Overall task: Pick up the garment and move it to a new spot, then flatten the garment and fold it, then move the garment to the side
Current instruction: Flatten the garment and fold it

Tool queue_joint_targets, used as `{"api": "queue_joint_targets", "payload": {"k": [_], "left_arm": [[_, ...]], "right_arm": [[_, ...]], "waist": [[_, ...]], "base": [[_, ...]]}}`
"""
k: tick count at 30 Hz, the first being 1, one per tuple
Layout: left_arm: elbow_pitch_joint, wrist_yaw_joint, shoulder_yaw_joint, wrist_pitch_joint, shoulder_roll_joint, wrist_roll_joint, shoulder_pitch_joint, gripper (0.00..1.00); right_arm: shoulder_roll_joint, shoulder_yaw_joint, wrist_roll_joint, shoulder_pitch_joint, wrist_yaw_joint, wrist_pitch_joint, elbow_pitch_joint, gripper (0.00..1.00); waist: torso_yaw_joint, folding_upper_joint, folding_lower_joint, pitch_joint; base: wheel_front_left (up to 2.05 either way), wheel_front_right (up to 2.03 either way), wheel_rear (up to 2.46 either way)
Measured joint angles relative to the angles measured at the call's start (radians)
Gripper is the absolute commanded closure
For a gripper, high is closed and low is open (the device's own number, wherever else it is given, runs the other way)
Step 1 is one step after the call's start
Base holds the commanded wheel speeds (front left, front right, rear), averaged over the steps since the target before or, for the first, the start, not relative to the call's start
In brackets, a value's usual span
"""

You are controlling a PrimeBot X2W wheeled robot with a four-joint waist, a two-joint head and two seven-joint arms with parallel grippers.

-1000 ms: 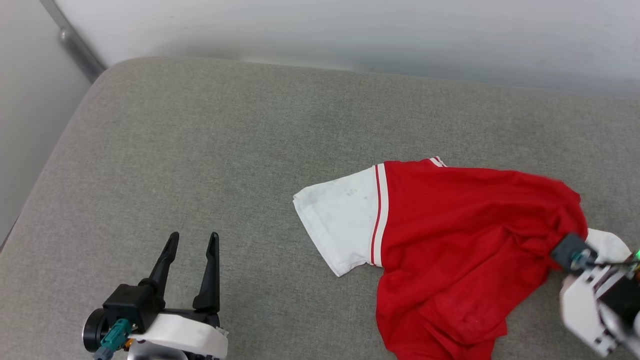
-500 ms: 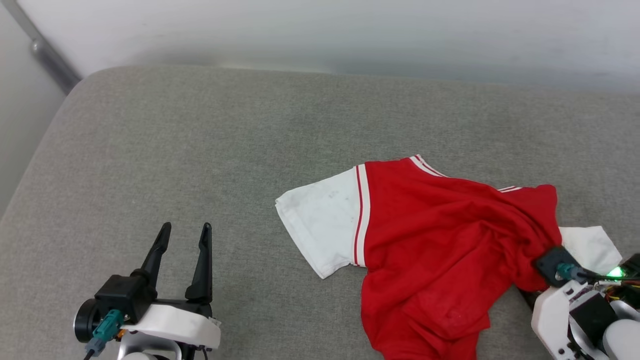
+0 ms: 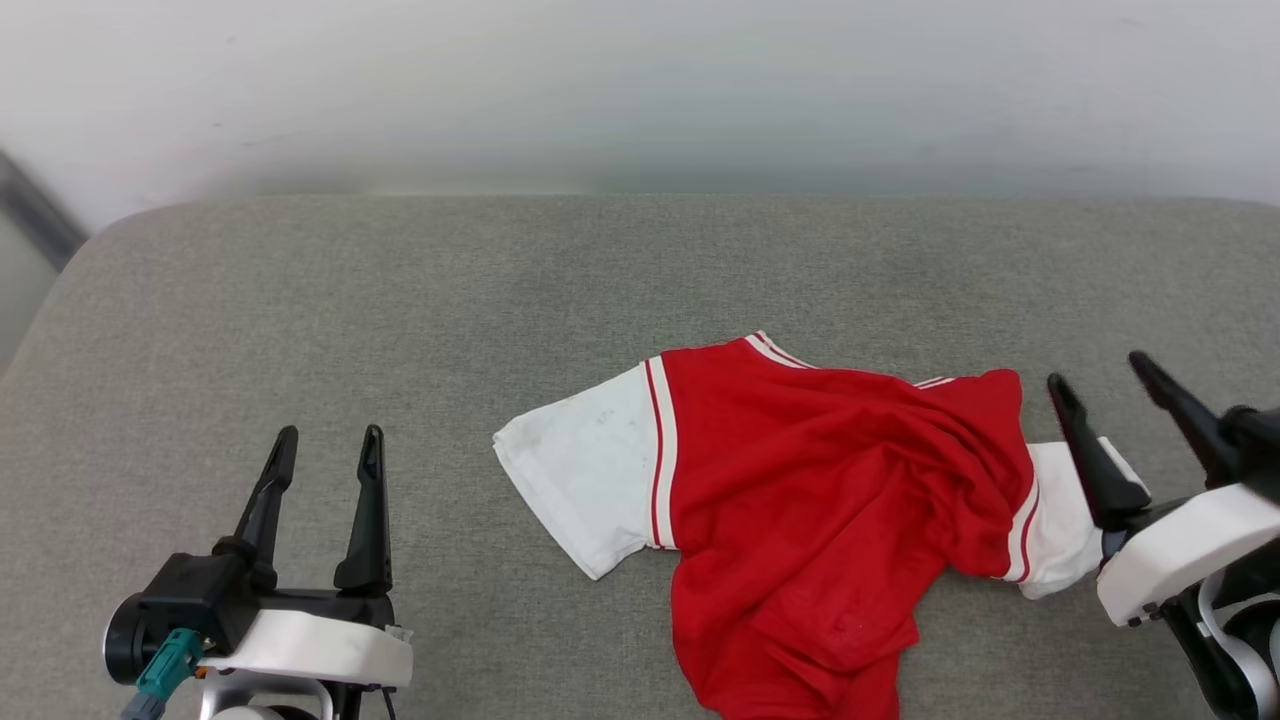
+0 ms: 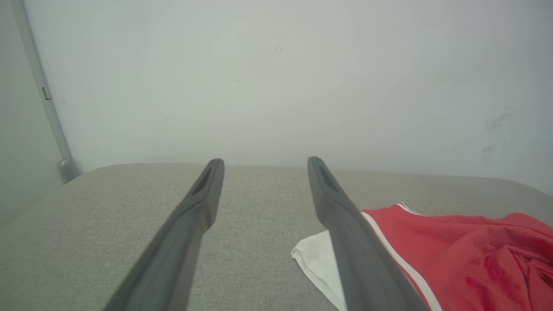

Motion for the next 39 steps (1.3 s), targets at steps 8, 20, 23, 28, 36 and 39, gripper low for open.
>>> {"api": "queue_joint_targets", "payload": {"k": [8, 20, 23, 28, 36, 39], "left_arm": [[-0.008, -0.005, -0.021, 0.000, 0.002, -0.023, 0.003, 0.00], [0.020, -0.009, -0.260, 0.260, 0.265, -0.167, -0.143, 0.00], [0.020, -0.009, -0.327, 0.433, 0.332, -0.268, -0.239, 0.00], [0.044, -0.010, -0.417, 0.731, 0.454, -0.416, -0.397, 0.00], [0.130, -0.010, -0.507, 0.972, 0.546, -0.531, -0.563, 0.00], [0.169, -0.010, -0.533, 1.005, 0.553, -0.545, -0.590, 0.00]], "right_arm": [[0.157, -0.122, -0.017, 0.066, 0.000, -0.153, -0.065, 0.00], [0.222, -0.175, -0.078, 0.063, 0.000, -0.234, -0.083, 0.00], [0.234, -0.191, -0.084, 0.051, 0.000, -0.246, -0.089, 0.00], [0.246, -0.181, -0.092, 0.041, 0.000, -0.259, -0.089, 0.00], [0.259, -0.181, -0.101, 0.014, 0.000, -0.290, -0.068, 0.00], [0.264, -0.180, -0.102, 0.003, 0.000, -0.301, -0.061, 0.00]], "waist": [[-0.029, 0.0000, 0.0000, 0.004], [-0.077, 0.0000, 0.0000, 0.055], [-0.084, 0.0000, 0.0000, 0.084], [-0.095, 0.0000, 0.0000, 0.139], [-0.132, 0.0000, 0.0000, 0.232], [-0.144, 0.0000, 0.0000, 0.260]], "base": [[0.00, 0.00, 0.00], [0.00, 0.00, 0.00], [0.00, 0.00, 0.00], [0.00, 0.00, 0.00], [0.00, 0.00, 0.00], [0.00, 0.00, 0.00]]}}
